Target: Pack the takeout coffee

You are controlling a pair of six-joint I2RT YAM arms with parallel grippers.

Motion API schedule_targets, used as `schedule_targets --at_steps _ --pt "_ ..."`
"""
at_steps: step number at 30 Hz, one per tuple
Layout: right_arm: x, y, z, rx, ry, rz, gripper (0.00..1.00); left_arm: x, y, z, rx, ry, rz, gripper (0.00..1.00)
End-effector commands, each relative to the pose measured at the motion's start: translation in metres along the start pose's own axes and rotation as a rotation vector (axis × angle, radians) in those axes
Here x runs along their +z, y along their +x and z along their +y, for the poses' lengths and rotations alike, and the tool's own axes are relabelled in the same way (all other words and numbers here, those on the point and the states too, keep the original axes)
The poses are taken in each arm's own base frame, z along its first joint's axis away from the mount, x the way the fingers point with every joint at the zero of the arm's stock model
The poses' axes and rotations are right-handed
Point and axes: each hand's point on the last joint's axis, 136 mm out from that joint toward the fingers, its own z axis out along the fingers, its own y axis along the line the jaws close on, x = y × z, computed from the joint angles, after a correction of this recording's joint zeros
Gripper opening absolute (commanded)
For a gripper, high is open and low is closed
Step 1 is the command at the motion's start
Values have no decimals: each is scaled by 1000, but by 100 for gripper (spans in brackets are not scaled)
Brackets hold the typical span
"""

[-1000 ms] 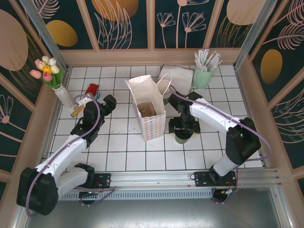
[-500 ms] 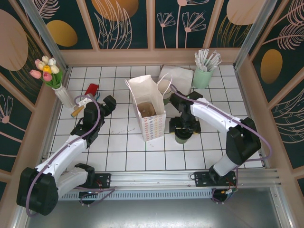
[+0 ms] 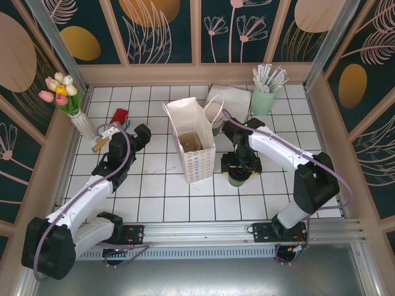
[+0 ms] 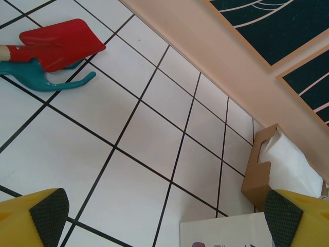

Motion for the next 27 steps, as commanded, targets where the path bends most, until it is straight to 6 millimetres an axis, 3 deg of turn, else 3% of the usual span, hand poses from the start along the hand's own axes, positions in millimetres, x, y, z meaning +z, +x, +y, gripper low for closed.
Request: schedule_targets --at_steps 1,7,13,21,27 --pt "0 8 -6 -10 15 49 96 0 2 3 1 -11 0 99" --pt "2 6 -7 -19 31 53 92 1 3 3 -2 -12 2 99" --pt "-18 -3 -10 -3 43 -22 76 -1 -2 -9 -1 23 8 99" --pt "-58 0 -17 52 15 -135 71 17 -31 -62 102 137 91 99" --pt "-85 7 -15 57 -21 -185 69 35 -81 -91 176 189 45 99"
